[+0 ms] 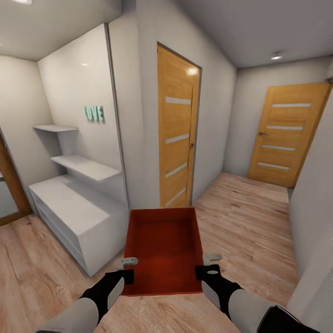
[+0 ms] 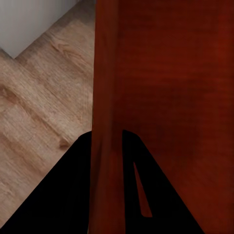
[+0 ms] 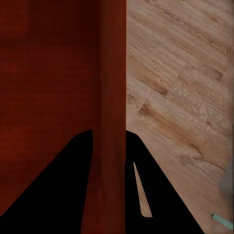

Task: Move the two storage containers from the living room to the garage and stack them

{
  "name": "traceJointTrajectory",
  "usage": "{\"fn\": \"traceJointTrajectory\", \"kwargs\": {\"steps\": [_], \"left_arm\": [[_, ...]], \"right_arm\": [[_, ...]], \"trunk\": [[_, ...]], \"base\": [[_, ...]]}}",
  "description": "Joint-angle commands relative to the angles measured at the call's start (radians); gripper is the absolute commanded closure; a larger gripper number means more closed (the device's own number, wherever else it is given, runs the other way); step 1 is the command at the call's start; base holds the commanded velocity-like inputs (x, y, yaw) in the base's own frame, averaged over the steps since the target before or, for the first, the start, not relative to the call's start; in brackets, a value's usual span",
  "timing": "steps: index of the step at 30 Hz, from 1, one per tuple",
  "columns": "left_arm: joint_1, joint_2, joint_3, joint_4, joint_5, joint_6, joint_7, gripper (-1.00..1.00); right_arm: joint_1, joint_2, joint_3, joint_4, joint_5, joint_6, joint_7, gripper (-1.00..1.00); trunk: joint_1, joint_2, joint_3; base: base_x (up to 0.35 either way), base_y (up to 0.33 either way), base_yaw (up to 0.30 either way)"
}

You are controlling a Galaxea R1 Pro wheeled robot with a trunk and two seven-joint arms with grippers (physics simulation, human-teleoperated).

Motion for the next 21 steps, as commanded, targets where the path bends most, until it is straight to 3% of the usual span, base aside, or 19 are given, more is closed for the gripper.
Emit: {"fn": "traceJointTrajectory", "kwargs": {"steps": [1,21], "left_arm": [[-0.001,0.001,0.021,-0.012,-0.012,-0.012,0.009,1.0],[-0.001,0.001,0.021,-0.012,-0.012,-0.012,0.009,1.0]], "right_arm": [[-0.001,0.0,-0.009,0.011,-0.02,0.002,-0.001,1.0],[-0.001,-0.001,-0.009,0.011,-0.02,0.002,-0.001,1.0]], "trunk": [[0.001,-0.002,-0.002],[0.001,-0.002,-0.002]], "base": [[0.323,0.0,-0.245],[0.323,0.0,-0.245]]}}
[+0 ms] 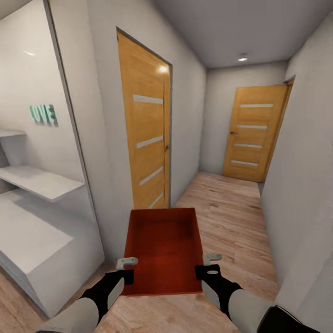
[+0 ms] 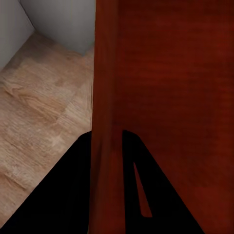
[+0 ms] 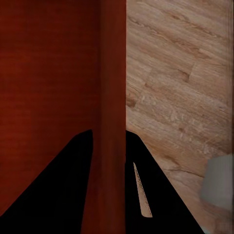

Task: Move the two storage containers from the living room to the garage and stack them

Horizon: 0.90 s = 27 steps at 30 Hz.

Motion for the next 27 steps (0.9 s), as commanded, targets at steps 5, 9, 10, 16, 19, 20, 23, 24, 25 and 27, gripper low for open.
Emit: {"fn": "traceJointTrajectory", "kwargs": {"steps": [5,9,10,16,19,20,23,24,25,27], "left_arm": [[-0.001,0.001,0.02,-0.012,-0.012,-0.012,0.009,1.0],[-0.001,0.001,0.02,-0.012,-0.012,-0.012,0.009,1.0],[-0.001,0.001,0.02,-0.012,-0.012,-0.012,0.009,1.0],[-0.001,0.001,0.02,-0.012,-0.012,-0.012,0.009,1.0],[-0.001,0.001,0.02,-0.012,-0.012,-0.012,0.009,1.0],[-0.001,0.001,0.02,-0.012,-0.012,-0.012,0.009,1.0],[-0.001,0.001,0.02,-0.012,-0.012,-0.012,0.009,1.0],[-0.001,0.001,0.02,-0.012,-0.012,-0.012,0.009,1.0],[-0.001,0.001,0.02,-0.012,-0.012,-0.012,0.009,1.0],[-0.001,0.001,0.02,-0.012,-0.012,-0.012,0.009,1.0]], "right_arm": [[-0.001,0.0,-0.009,0.011,-0.02,0.001,-0.001,1.0],[-0.001,0.0,-0.009,0.011,-0.02,0.001,-0.001,1.0],[-0.001,0.0,-0.009,0.011,-0.02,0.001,-0.001,1.0],[-0.001,0.0,-0.009,0.011,-0.02,0.001,-0.001,1.0],[-0.001,0.0,-0.009,0.011,-0.02,0.001,-0.001,1.0],[-0.001,0.0,-0.009,0.011,-0.02,0.001,-0.001,1.0],[0.0,0.0,-0.009,0.011,-0.02,0.001,-0.001,1.0],[-0.001,0.0,-0.009,0.011,-0.02,0.001,-0.001,1.0],[-0.001,0.0,-0.009,0.011,-0.02,0.001,-0.001,1.0],[-0.001,-0.001,-0.009,0.011,-0.02,0.001,-0.001,1.0]], "trunk": [[0.001,-0.002,-0.002],[0.001,-0.002,-0.002],[0.001,-0.002,-0.002],[0.001,-0.002,-0.002],[0.001,-0.002,-0.002],[0.001,-0.002,-0.002],[0.001,-0.002,-0.002],[0.001,-0.002,-0.002],[0.001,-0.002,-0.002],[0.001,-0.002,-0.002]], "base": [[0.323,0.0,-0.245],[0.323,0.0,-0.245],[0.323,0.0,-0.245],[0.323,0.0,-0.245],[0.323,0.0,-0.245],[0.323,0.0,-0.245],[0.323,0.0,-0.245],[0.323,0.0,-0.245],[0.323,0.0,-0.244],[0.323,0.0,-0.163]]}}
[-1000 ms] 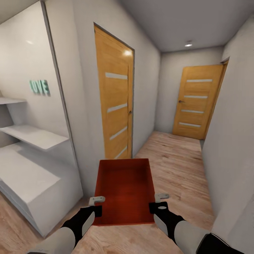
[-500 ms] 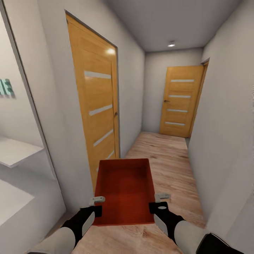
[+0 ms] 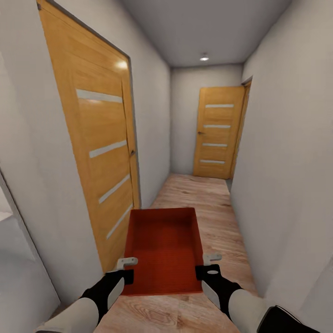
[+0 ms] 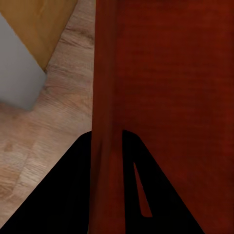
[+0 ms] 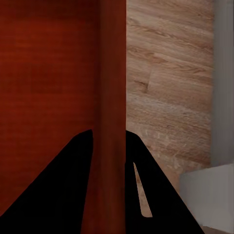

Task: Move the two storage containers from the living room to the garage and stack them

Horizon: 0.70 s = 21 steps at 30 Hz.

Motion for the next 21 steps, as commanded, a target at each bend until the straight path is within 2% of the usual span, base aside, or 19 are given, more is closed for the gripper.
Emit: {"fn": "traceJointTrajectory", "kwargs": {"steps": [1,21], "left_arm": [[-0.001,0.001,0.02,-0.011,-0.011,-0.012,0.009,1.0],[-0.001,0.001,0.02,-0.01,-0.011,-0.012,0.009,1.0]], "right_arm": [[-0.001,-0.001,-0.009,0.012,-0.019,0.002,-0.001,1.0],[-0.001,0.0,-0.009,0.012,-0.019,0.002,-0.001,1.0]], "trunk": [[0.001,-0.002,-0.002],[0.001,-0.002,-0.002]], "base": [[0.323,0.0,-0.066],[0.323,0.0,-0.004]]}}
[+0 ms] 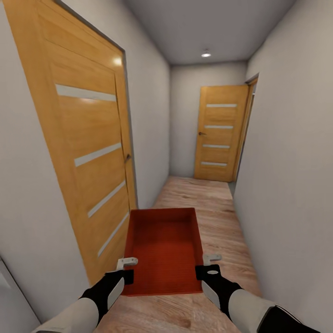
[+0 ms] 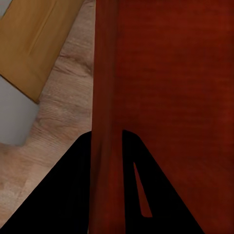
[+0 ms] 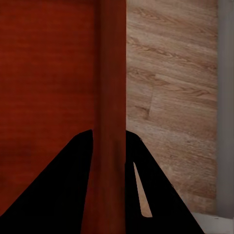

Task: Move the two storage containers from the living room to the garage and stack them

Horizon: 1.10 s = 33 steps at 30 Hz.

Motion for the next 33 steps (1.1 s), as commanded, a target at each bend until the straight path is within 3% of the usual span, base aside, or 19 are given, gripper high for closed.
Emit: {"fn": "traceJointTrajectory", "kwargs": {"steps": [1,16,33], "left_arm": [[-0.001,0.001,0.02,-0.011,-0.012,-0.012,0.009,1.0],[-0.001,0.001,0.02,-0.011,-0.012,-0.012,0.009,1.0],[-0.001,0.002,0.02,-0.011,-0.012,-0.012,0.009,1.0]], "right_arm": [[-0.001,-0.001,-0.009,0.01,-0.02,0.001,-0.001,1.0],[-0.001,-0.001,-0.009,0.01,-0.02,0.001,-0.001,1.0],[-0.001,-0.001,-0.009,0.01,-0.02,0.001,-0.001,1.0]], "trunk": [[0.001,-0.002,-0.002],[0.001,-0.002,-0.002],[0.001,-0.002,-0.002]], "base": [[0.323,0.0,0.0],[0.323,0.0,-0.014],[0.323,0.049,-0.232]]}}
